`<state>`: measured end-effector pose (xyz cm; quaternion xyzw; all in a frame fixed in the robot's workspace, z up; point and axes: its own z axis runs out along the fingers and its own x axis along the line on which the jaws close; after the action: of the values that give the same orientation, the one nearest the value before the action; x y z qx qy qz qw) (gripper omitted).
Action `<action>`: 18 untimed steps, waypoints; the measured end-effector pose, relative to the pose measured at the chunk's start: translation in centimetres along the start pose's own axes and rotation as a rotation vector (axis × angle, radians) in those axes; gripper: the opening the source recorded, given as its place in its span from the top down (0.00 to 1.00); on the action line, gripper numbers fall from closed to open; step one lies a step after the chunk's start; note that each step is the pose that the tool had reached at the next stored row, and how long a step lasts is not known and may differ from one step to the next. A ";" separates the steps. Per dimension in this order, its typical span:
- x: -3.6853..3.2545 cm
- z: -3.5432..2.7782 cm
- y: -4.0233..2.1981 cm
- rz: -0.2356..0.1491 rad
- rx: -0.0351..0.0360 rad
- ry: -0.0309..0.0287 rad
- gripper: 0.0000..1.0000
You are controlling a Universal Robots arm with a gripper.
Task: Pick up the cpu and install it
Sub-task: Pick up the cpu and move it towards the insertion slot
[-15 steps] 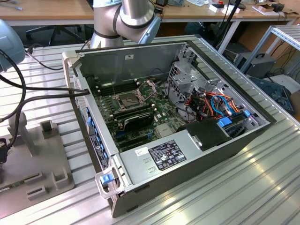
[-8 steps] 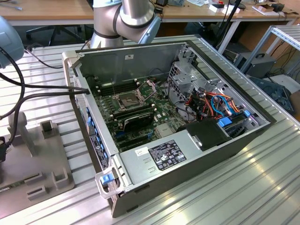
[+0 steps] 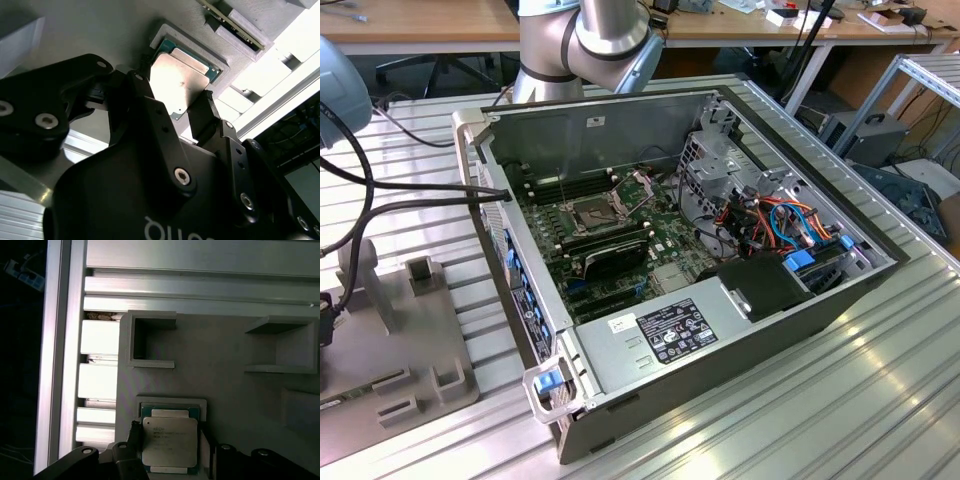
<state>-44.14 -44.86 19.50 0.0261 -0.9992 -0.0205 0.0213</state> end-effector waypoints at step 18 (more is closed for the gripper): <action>0.00 0.02 -0.03 0.000 0.0000 0.0000 0.38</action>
<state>-44.14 -44.89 19.47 0.0261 -0.9992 -0.0205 0.0213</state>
